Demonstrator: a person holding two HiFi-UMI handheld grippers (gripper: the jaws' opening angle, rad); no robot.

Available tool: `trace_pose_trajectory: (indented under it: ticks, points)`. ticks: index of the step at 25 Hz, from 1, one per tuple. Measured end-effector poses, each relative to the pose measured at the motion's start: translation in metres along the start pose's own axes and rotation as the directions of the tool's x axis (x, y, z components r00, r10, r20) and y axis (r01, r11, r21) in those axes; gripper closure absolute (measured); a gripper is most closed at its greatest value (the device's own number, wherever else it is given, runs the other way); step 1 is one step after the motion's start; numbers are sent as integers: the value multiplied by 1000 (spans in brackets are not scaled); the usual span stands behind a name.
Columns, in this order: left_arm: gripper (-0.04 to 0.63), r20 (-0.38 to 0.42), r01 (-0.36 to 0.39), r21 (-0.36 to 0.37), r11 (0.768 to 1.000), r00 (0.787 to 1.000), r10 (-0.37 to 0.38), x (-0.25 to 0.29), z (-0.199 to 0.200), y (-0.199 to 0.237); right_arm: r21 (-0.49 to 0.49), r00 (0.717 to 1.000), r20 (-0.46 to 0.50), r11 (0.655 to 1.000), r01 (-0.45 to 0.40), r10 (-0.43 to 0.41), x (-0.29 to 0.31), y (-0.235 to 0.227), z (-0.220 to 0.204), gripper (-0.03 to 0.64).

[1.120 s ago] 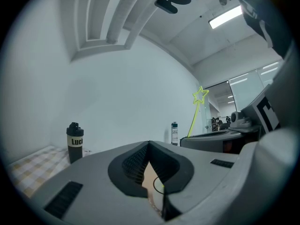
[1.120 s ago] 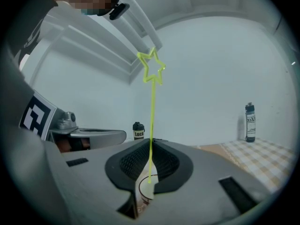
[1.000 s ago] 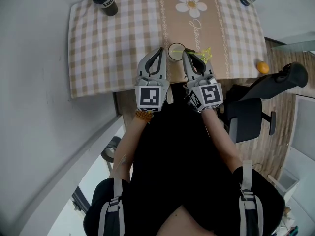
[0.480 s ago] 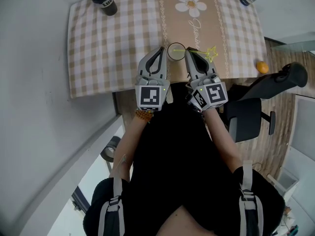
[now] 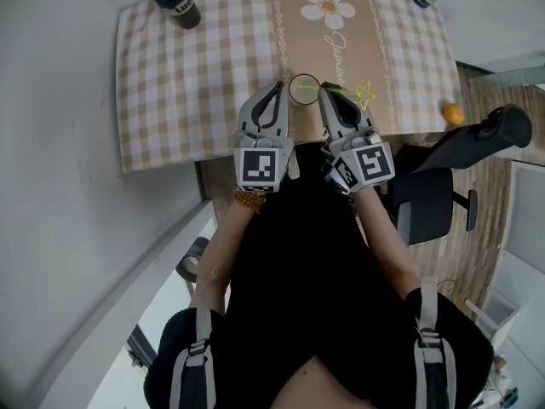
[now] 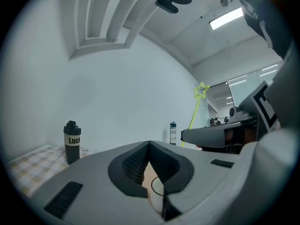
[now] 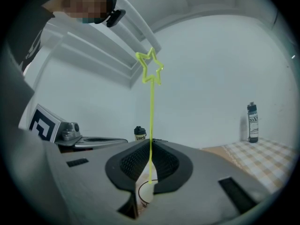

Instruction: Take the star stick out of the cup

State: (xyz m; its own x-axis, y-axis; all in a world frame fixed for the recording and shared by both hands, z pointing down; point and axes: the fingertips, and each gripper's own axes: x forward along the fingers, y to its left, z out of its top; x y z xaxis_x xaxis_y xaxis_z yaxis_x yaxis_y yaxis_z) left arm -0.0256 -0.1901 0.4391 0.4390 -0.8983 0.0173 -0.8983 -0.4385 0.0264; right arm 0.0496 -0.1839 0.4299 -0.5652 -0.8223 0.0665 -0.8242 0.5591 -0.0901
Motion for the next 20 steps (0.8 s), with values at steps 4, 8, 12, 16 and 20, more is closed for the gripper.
trace_pose_trajectory:
  ticks: [4,8,12,16,20]
  points:
    - [594,1,8,0,1000,1000,-8,1,0,-1,1,1000,24,1000,9,-9,-1,-2,4,603]
    - [594,3,8,0,1000,1000,-8,1,2,-2,28,1000,27,1000,6,-6,-3,-5,4,603]
    - [594,3,8,5,1000,1000,-8,0,3,-3,38,999,32,999,3,-4,-5,-5,6,603]
    - [594,8,7,3,1000,1000,-7,-1,4,-4,42,999,41,999,-1,-1,-7,-4,8,603]
    - [594,9,5,4,1000,1000,-5,-2,4,-5,53,999,47,999,-4,1,-9,-5,8,604]
